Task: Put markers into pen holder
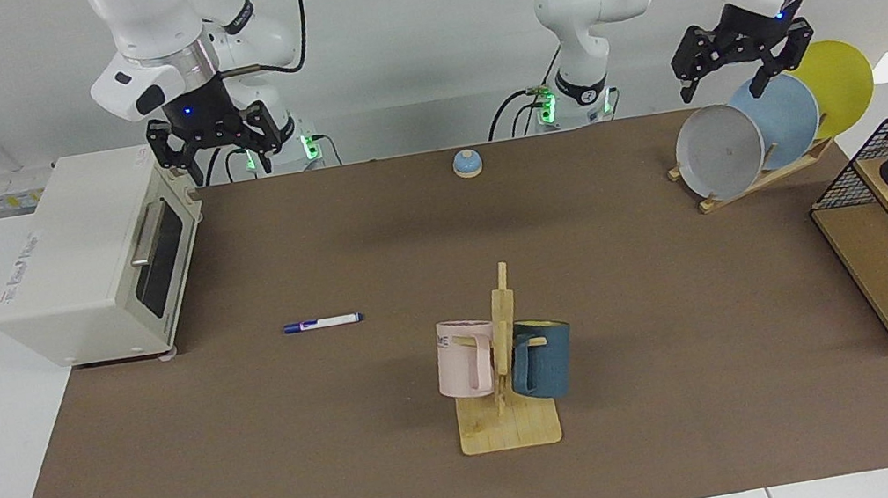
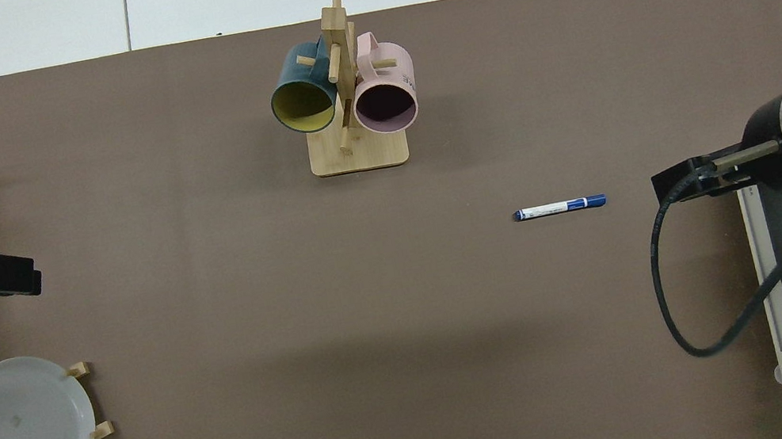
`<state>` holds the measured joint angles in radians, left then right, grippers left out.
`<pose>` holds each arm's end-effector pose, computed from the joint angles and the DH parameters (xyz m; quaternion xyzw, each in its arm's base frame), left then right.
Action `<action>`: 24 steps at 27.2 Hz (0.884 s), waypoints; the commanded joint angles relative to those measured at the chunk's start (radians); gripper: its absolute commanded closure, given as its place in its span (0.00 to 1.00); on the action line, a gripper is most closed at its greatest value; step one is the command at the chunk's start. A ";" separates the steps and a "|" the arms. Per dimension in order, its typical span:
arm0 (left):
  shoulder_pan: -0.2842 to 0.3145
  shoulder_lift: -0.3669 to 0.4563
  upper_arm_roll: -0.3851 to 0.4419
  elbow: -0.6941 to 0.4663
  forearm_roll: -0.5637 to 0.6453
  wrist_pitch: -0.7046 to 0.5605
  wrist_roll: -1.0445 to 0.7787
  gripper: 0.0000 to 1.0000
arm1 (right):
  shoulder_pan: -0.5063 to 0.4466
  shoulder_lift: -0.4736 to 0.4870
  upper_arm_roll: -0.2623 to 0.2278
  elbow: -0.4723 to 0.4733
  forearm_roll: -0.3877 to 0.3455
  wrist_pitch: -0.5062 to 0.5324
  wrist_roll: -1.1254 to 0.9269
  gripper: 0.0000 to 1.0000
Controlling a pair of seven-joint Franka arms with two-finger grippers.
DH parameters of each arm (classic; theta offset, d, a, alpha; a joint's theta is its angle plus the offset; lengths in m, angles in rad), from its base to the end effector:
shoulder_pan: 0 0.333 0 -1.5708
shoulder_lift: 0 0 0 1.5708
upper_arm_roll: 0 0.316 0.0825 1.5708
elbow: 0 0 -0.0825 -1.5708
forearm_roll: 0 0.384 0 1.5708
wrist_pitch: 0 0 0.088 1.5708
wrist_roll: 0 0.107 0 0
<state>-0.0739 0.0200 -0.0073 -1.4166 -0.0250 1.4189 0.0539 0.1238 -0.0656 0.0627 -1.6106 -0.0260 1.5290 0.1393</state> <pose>0.5424 -0.0471 0.6719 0.9975 -0.0693 -0.0090 0.0123 0.5208 0.0965 0.6377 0.9996 0.0231 -0.0055 0.0162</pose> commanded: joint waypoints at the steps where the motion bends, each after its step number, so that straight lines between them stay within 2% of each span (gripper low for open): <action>1: -0.004 -0.002 0.003 0.013 -0.009 -0.005 -0.006 0.00 | -0.015 -0.022 0.006 -0.026 -0.012 0.000 -0.024 0.00; 24: -0.006 -0.012 0.003 0.007 -0.009 -0.028 -0.009 0.00 | -0.032 -0.023 0.005 -0.028 0.008 -0.009 0.005 0.00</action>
<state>-0.0739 0.0150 -0.0084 -1.4160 -0.0250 1.4134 0.0539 0.1101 -0.0659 0.0583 -1.6151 -0.0252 1.5285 0.1393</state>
